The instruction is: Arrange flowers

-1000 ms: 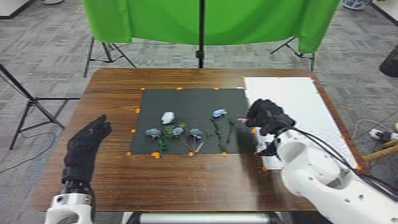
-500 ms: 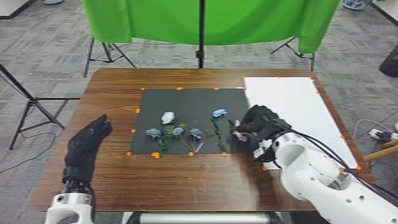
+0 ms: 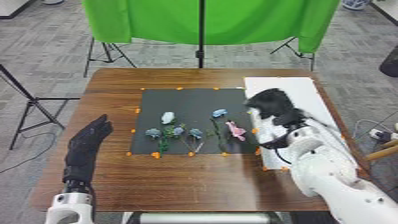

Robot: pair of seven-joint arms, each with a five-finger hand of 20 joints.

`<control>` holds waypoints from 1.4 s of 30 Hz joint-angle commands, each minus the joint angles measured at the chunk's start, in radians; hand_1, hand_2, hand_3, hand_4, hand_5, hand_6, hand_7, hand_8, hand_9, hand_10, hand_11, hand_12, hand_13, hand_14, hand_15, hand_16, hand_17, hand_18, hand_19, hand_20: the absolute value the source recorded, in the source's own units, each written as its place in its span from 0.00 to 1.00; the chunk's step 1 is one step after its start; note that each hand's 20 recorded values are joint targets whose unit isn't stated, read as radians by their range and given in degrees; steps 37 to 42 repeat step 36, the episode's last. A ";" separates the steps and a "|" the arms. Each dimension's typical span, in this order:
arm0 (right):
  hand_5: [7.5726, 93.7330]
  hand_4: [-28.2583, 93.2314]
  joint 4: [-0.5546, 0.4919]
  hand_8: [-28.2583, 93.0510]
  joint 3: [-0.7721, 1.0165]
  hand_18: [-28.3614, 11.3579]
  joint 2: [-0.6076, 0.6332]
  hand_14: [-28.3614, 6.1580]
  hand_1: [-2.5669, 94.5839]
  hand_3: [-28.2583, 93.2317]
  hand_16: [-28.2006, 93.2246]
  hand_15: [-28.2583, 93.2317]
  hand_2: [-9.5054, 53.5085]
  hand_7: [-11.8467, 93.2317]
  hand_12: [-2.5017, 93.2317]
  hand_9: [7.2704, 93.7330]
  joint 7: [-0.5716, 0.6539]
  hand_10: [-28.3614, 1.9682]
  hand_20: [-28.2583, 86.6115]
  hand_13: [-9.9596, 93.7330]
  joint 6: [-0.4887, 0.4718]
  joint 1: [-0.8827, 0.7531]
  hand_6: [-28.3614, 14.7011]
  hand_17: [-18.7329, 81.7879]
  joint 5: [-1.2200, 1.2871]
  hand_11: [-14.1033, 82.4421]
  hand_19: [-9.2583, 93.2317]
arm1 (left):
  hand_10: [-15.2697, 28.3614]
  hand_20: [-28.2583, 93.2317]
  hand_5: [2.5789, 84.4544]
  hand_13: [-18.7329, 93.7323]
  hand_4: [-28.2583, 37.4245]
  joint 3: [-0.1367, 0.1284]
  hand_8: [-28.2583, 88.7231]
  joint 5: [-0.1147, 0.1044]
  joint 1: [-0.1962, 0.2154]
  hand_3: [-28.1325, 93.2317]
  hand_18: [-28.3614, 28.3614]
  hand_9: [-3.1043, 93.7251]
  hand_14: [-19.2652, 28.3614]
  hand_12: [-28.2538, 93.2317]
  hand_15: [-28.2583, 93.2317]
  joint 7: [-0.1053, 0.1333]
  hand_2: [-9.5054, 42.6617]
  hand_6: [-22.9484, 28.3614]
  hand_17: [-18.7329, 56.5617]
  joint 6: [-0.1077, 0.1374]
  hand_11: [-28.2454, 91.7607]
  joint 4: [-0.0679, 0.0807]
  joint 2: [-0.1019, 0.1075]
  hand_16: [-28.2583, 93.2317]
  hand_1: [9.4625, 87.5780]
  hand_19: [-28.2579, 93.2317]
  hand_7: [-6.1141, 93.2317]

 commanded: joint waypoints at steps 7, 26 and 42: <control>0.38 0.09 -0.029 0.17 0.345 0.37 -0.336 0.47 0.08 0.86 0.33 0.29 0.14 0.19 0.13 0.40 -0.603 0.47 0.47 0.38 -0.150 -0.433 0.65 0.36 0.777 0.19 0.10 | 0.62 0.40 0.52 0.43 0.06 0.018 0.20 0.009 -0.004 0.79 0.72 0.45 0.73 0.35 0.36 0.009 0.13 0.51 0.28 -0.029 0.33 -0.017 0.001 0.27 0.19 0.27 0.17; 0.37 0.08 -0.026 0.17 0.351 0.36 -0.337 0.48 0.04 0.88 0.31 0.31 0.15 0.20 0.14 0.40 -0.649 0.49 0.45 0.37 -0.159 -0.467 0.68 0.36 0.809 0.19 0.10 | 0.62 0.40 0.52 0.43 0.06 0.050 0.20 0.027 -0.051 0.79 0.73 0.45 0.73 0.35 0.35 0.015 0.13 0.50 0.27 -0.075 0.33 -0.024 0.013 0.27 0.19 0.27 0.17; 0.37 0.08 -0.023 0.17 0.351 0.36 -0.333 0.47 0.04 0.88 0.31 0.31 0.15 0.20 0.14 0.41 -0.648 0.50 0.45 0.38 -0.157 -0.465 0.67 0.36 0.787 0.20 0.10 | 0.62 0.39 0.52 0.43 0.06 0.061 0.20 0.026 -0.063 0.79 0.73 0.45 0.73 0.35 0.35 0.017 0.13 0.50 0.27 -0.084 0.33 -0.017 0.013 0.27 0.19 0.26 0.17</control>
